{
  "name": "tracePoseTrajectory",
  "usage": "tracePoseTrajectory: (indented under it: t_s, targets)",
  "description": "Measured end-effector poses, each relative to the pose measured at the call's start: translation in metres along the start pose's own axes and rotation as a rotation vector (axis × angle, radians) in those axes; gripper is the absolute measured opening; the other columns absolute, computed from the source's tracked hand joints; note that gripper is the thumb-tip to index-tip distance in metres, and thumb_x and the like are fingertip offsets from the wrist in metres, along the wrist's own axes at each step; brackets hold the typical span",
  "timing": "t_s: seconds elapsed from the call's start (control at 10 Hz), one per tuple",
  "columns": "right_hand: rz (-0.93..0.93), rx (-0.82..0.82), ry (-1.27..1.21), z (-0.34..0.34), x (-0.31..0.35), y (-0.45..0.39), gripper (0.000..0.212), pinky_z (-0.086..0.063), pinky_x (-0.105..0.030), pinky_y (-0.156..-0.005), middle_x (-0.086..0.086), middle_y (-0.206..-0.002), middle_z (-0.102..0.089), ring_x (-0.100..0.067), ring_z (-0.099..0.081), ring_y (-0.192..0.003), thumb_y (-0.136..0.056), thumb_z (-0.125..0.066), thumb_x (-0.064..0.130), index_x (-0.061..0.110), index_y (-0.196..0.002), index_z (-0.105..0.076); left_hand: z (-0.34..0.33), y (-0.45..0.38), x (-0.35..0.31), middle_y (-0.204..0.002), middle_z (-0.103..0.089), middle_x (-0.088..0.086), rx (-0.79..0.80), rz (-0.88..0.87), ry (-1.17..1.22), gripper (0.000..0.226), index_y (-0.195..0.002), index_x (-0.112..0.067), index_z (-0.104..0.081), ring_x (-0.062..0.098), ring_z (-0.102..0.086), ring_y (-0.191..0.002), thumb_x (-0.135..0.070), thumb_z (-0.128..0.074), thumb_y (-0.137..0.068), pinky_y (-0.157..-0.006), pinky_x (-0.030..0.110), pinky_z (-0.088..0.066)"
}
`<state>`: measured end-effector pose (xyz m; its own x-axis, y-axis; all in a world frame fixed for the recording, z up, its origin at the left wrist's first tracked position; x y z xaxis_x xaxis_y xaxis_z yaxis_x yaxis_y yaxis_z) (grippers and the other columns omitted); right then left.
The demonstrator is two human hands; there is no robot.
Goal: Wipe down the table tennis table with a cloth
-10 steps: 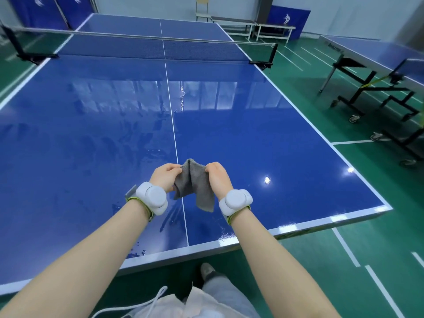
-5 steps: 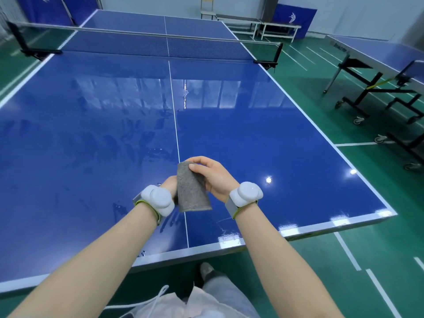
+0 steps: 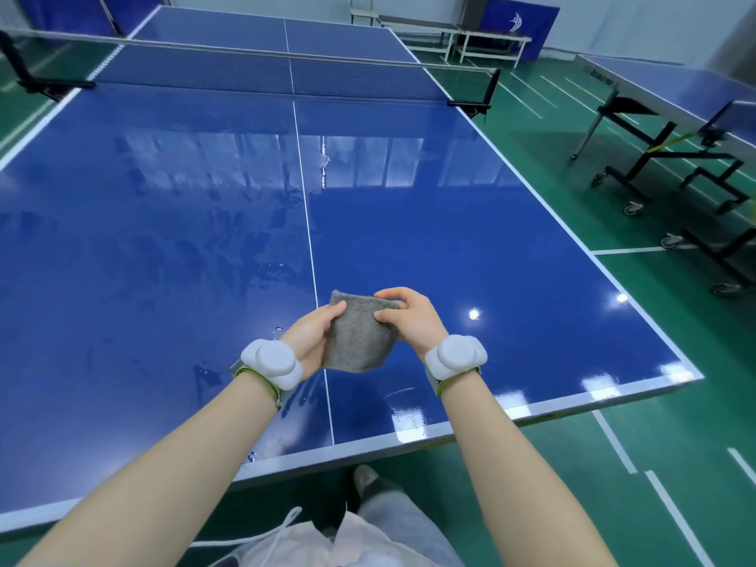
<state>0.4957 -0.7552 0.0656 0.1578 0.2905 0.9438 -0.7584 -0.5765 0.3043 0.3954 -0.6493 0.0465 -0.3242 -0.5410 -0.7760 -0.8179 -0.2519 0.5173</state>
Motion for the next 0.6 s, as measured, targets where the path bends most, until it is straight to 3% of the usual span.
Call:
tracePoseTrajectory:
  t_s: [0.1, 0.2, 0.3, 0.4, 0.5, 0.6]
  targets:
    - [-0.003, -0.083, -0.010, 0.006, -0.010, 0.000, 0.027, -0.048, -0.033, -0.086, -0.006, -0.109, -0.060, -0.019, -0.058, -0.097, -0.084, -0.068, 0.007, 0.019, -0.105, -0.057, 0.000, -0.003, -0.001, -0.097, -0.065, 0.004, -0.025, -0.055, -0.011, 0.019, -0.107, -0.014, -0.057, 0.017, -0.065, -0.081, -0.026, -0.047, -0.095, -0.063, 0.030, -0.057]
    - [-0.133, 0.046, -0.047, 0.001, -0.028, 0.002, 0.041, -0.042, -0.034, -0.102, 0.002, -0.123, -0.055, -0.015, -0.053, -0.116, -0.089, -0.064, 0.026, 0.012, -0.126, -0.051, 0.000, -0.007, -0.002, -0.102, -0.065, 0.005, -0.019, -0.066, -0.035, 0.024, -0.112, -0.013, -0.057, 0.019, -0.064, -0.086, -0.027, -0.052, -0.093, -0.062, 0.029, -0.057]
    - [-0.222, 0.249, -0.237, -0.010, -0.039, 0.007, 0.035, -0.047, -0.038, -0.098, -0.003, -0.117, -0.065, -0.019, -0.061, -0.112, -0.095, -0.054, 0.030, 0.007, -0.120, -0.060, 0.002, -0.009, -0.004, -0.106, -0.065, 0.005, -0.021, -0.056, -0.054, 0.025, -0.110, -0.015, -0.058, 0.021, -0.064, -0.092, -0.031, -0.053, -0.092, -0.065, 0.030, -0.057]
    - [-0.198, 0.186, -0.274, -0.003, -0.039, 0.009, 0.021, -0.051, -0.037, -0.090, -0.005, -0.105, -0.065, -0.019, -0.063, -0.095, -0.096, -0.054, 0.022, 0.005, -0.107, -0.058, 0.006, -0.010, -0.001, -0.103, -0.064, 0.005, -0.035, -0.032, -0.074, 0.022, -0.105, -0.016, -0.059, 0.018, -0.062, -0.090, -0.032, -0.048, -0.095, -0.063, 0.030, -0.054]
    - [-0.180, 0.125, -0.186, 0.009, -0.035, 0.004, 0.015, -0.053, -0.036, -0.083, -0.003, -0.097, -0.065, -0.018, -0.063, -0.090, -0.094, -0.057, 0.025, 0.010, -0.095, -0.060, 0.003, -0.006, 0.000, -0.086, -0.060, 0.001, -0.085, -0.007, -0.085, 0.017, -0.096, -0.017, -0.058, 0.014, -0.059, -0.075, -0.029, -0.046, -0.097, -0.057, 0.023, -0.055]
    - [-0.212, 0.073, 0.140, 0.019, -0.040, 0.007, 0.013, -0.052, -0.041, -0.090, 0.000, -0.094, -0.062, -0.018, -0.060, -0.088, -0.092, -0.059, 0.027, 0.015, -0.095, -0.062, 0.005, 0.000, 0.007, -0.102, -0.063, 0.004, -0.185, 0.042, -0.221, 0.020, -0.107, -0.014, -0.055, 0.018, -0.062, -0.089, -0.030, -0.048, -0.096, -0.080, 0.030, -0.053]
Point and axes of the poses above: each hand's wrist, its own y-axis away from the middle knuckle, its own z-axis out of the back of the hand, x = y × z, the point moved 5 cm from there along -y, towards the middle knuckle
